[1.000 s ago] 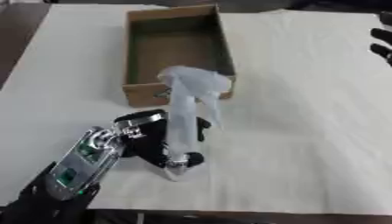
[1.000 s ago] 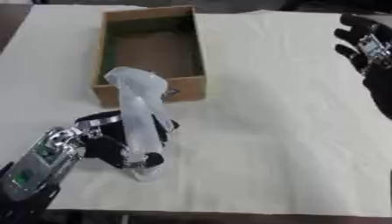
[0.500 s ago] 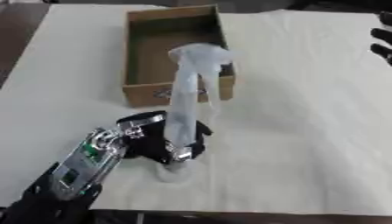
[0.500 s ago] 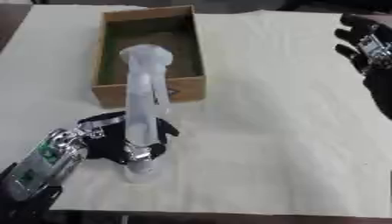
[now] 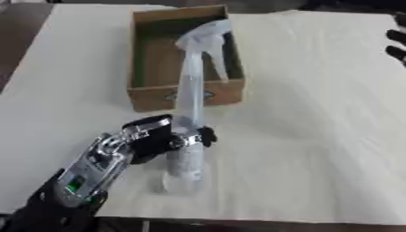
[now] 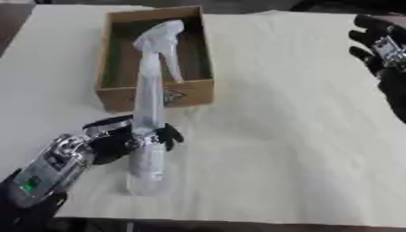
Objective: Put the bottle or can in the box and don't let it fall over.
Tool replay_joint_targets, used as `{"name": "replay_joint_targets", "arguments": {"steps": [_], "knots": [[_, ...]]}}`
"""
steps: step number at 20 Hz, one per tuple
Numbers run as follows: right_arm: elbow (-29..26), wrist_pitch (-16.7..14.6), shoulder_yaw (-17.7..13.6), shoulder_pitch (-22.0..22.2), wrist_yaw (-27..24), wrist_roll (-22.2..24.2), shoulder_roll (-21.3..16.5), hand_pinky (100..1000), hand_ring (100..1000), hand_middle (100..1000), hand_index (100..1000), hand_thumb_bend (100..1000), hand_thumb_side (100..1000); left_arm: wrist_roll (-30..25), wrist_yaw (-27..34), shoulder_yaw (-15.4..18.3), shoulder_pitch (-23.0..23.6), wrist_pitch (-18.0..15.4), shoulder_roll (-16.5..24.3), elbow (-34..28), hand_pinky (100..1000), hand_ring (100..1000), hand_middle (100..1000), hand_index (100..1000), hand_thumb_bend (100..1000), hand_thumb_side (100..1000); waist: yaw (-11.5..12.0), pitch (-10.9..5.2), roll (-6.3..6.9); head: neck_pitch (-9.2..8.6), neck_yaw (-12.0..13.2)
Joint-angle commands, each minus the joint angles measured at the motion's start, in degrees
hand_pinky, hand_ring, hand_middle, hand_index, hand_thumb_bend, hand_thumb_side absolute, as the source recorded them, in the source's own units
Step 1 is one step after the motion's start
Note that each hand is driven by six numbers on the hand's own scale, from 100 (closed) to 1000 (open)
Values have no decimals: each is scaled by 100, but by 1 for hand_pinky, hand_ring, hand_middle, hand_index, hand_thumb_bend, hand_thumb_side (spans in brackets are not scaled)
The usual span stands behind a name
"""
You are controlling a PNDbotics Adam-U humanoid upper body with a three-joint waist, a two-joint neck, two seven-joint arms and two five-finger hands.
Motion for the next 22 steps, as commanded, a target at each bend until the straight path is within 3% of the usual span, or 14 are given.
{"name": "replay_joint_targets", "arguments": {"steps": [1, 3, 6, 13, 22], "knots": [[-111, -7, -31, -83, -33, -11, -58, 1000, 1000, 1000, 851, 100, 581, 18, -18, -14, -45, -67, 35, -43, 1000, 828, 620, 315, 100, 542, -4, -68, -11, -56, 12], [-111, -6, -30, -84, -32, -13, -58, 1000, 1000, 1000, 851, 100, 581, 15, 5, -12, -50, -133, 35, -55, 1000, 697, 578, 269, 100, 544, -4, -68, -11, -55, 15], [-110, -4, -28, -82, -32, -12, -59, 1000, 1000, 1000, 849, 100, 581, 32, 13, 1, -63, -254, 45, -122, 1000, 613, 496, 200, 100, 543, -1, -70, -10, -54, 17], [-110, 4, -28, -80, -25, -8, -60, 1000, 1000, 1000, 847, 100, 582, 79, -36, 85, -84, -616, 90, -461, 1000, 644, 401, 164, 100, 569, 7, -81, -2, -50, 17], [-117, 23, -26, -71, -15, -13, -59, 1000, 1000, 1000, 843, 100, 583, 302, -6, 307, -154, -828, 150, -1064, 1000, 655, 383, 135, 100, 672, 41, -116, 22, -46, 11]]}}
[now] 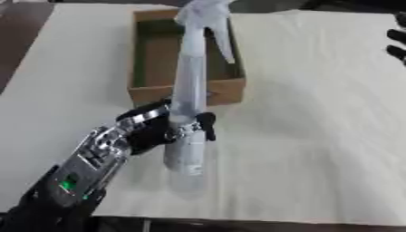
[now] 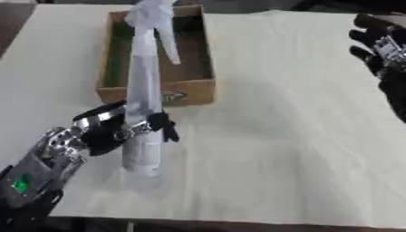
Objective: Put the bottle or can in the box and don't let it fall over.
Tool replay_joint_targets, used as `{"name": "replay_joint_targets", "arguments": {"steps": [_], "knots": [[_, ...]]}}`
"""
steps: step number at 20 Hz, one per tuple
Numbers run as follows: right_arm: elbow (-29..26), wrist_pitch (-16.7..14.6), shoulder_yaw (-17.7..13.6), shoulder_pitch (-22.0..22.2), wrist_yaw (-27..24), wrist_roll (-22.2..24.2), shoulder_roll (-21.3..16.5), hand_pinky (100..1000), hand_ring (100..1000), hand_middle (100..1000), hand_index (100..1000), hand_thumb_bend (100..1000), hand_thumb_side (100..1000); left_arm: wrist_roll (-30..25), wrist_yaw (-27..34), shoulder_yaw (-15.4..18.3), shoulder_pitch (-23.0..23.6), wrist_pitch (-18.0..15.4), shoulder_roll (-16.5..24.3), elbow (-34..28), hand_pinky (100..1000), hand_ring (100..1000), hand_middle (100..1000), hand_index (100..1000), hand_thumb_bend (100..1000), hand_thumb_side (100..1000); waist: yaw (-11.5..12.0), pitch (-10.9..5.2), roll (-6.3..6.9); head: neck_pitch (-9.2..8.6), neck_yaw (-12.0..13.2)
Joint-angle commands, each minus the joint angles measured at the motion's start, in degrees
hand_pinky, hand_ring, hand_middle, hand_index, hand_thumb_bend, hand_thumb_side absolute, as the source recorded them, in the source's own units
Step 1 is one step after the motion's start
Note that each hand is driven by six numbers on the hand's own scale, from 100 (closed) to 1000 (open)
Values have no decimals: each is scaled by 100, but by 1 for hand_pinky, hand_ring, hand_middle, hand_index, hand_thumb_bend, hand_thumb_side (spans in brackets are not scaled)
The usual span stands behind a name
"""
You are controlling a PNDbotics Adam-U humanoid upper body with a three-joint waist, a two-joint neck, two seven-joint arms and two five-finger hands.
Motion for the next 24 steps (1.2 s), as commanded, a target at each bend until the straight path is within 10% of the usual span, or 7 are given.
{"name": "replay_joint_targets", "arguments": {"steps": [1, 24], "knots": [[-105, 17, -25, -70, -16, -10, -59, 1000, 1000, 1000, 842, 100, 583, 120, -7, 157, -112, -115, 144, -360, 1000, 655, 384, 134, 100, 672, 10, -127, 15, -47, 7], [-125, 101, -28, -40, -4, -79, -58, 1000, 1000, 1000, 837, 100, 585, 1146, -663, 937, -806, -867, 439, -856, 1000, 706, 442, 140, 100, 672, 44, -223, 82, -207, -100]]}}
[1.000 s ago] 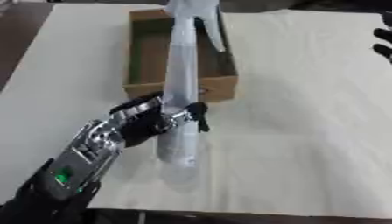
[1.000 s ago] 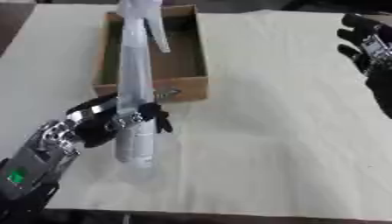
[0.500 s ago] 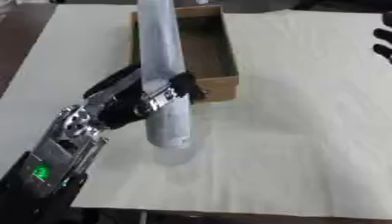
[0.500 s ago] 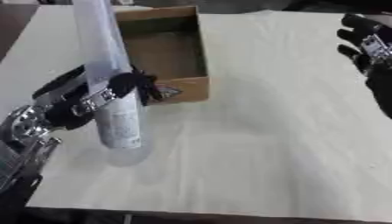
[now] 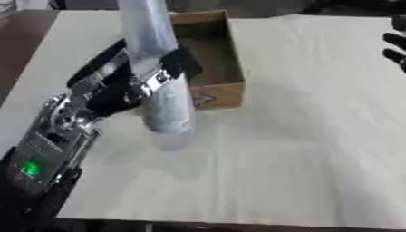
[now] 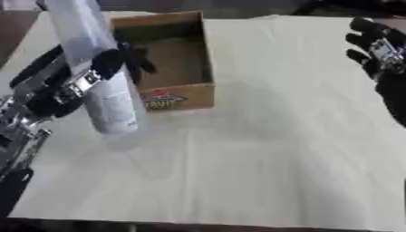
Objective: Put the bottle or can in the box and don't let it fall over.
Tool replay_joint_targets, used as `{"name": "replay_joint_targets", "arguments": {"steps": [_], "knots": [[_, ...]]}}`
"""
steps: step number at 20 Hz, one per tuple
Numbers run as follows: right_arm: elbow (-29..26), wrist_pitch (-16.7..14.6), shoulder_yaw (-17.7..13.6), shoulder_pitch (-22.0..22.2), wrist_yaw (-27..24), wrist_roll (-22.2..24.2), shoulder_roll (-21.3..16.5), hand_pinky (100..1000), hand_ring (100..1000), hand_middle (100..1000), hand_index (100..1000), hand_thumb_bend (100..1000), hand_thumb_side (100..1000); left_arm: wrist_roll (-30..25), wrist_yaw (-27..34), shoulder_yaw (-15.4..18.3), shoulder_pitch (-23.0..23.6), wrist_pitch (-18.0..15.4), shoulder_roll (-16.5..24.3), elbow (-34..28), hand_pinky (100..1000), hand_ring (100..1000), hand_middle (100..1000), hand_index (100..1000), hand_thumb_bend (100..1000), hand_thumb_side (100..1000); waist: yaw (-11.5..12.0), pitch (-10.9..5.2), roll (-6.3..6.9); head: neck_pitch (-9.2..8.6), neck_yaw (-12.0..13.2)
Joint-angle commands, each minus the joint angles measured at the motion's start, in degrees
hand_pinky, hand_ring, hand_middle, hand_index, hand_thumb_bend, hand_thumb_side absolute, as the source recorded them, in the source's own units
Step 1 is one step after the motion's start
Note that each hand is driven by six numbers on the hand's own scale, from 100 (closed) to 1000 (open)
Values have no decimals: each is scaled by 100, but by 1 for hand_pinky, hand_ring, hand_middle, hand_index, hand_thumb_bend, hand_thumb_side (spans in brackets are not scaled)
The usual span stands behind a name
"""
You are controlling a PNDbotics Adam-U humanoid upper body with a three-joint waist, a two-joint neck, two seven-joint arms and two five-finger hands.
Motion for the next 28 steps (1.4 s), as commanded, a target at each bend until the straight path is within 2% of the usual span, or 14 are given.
{"name": "replay_joint_targets", "arguments": {"steps": [1, 6, 13, 19, 24, 28], "knots": [[-124, 30, -27, -45, -4, -11, -59, 1000, 1000, 1000, 837, 100, 585, 220, -93, 225, -258, -18, 207, -69, 1000, 708, 448, 143, 100, 672, -2, -173, 16, -104, -26], [-129, 52, -21, -43, 0, -19, -52, 1000, 1000, 1000, 836, 100, 586, 540, -309, 407, -597, -125, 270, 313, 1000, 711, 454, 148, 100, 672, -15, -179, 21, -141, -25], [-126, 66, -11, -44, 8, -14, -40, 1000, 1000, 1000, 836, 100, 587, 1004, -870, 563, -1007, -266, 272, 1240, 1000, 735, 486, 165, 100, 672, -40, -175, 15, -180, 20], [-124, 70, 7, -52, 9, 5, -26, 1000, 1000, 1000, 836, 100, 587, 1469, -1499, 681, -1329, -361, 230, 2271, 1000, 743, 592, 197, 100, 646, -72, -170, 8, -201, 57], [-119, 67, 32, -68, 8, 37, -2, 1000, 1000, 1000, 837, 100, 587, 1890, -1901, 701, -1671, -353, 102, 3259, 1000, 752, 611, 205, 100, 617, -118, -163, -5, -191, 117], [-117, 67, 50, -85, 10, 59, 20, 1000, 1000, 1000, 837, 100, 587, 2152, -1979, 703, -1898, -386, -51, 3938, 1000, 756, 628, 213, 100, 637, -159, -148, -17, -183, 154]]}}
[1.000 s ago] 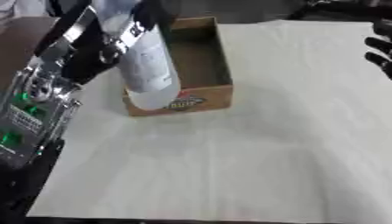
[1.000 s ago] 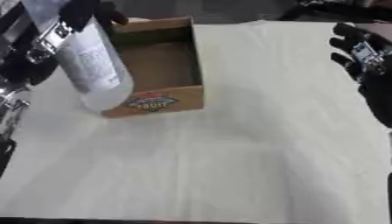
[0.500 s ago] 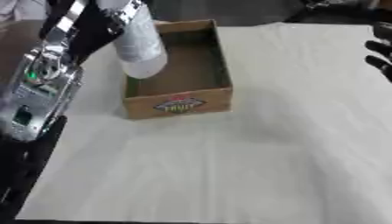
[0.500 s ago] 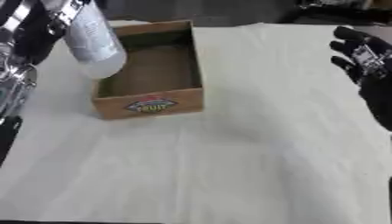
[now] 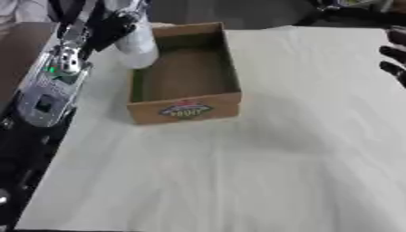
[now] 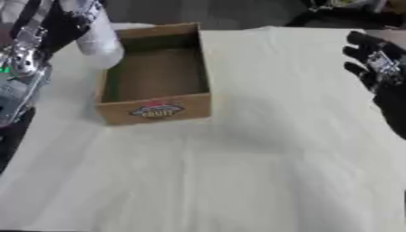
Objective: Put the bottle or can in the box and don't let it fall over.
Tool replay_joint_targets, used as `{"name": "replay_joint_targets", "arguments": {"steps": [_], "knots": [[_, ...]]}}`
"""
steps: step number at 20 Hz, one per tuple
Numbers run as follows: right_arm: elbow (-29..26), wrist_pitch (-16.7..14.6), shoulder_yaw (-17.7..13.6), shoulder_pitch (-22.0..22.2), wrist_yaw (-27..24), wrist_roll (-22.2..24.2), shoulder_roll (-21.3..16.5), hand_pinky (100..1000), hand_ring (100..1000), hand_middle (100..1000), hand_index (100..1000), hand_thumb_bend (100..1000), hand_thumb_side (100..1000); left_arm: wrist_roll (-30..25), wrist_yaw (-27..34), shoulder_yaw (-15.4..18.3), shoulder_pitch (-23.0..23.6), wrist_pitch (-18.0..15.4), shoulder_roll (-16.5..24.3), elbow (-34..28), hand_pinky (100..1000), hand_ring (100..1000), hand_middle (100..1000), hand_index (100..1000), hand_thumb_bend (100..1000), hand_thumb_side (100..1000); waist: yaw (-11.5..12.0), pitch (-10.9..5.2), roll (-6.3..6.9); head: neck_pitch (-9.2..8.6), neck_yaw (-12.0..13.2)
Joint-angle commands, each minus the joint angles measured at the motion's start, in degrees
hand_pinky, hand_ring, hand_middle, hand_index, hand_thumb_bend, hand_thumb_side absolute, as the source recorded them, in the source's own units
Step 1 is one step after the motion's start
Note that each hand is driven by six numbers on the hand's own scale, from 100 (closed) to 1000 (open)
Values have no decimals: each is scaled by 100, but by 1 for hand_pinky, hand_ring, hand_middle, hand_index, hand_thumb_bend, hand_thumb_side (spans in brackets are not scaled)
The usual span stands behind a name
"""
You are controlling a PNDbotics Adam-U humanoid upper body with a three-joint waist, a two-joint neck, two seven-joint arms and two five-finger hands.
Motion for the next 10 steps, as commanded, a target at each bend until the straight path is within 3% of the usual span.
{"name": "replay_joint_targets", "arguments": {"steps": [1, 10], "knots": [[-113, -6, 15, -84, 10, 37, -35, 1000, 1000, 1000, 837, 100, 587, 212, -55, 76, -257, -56, -27, 390, 1000, 757, 628, 214, 100, 649, -27, -121, -10, -42, 46], [-115, -3, 44, -128, 6, 78, 1, 1000, 1000, 1000, 837, 100, 588, 471, 123, 36, -469, -344, -256, 1025, 1000, 758, 629, 211, 100, 672, -109, -90, -14, -55, 100]]}}
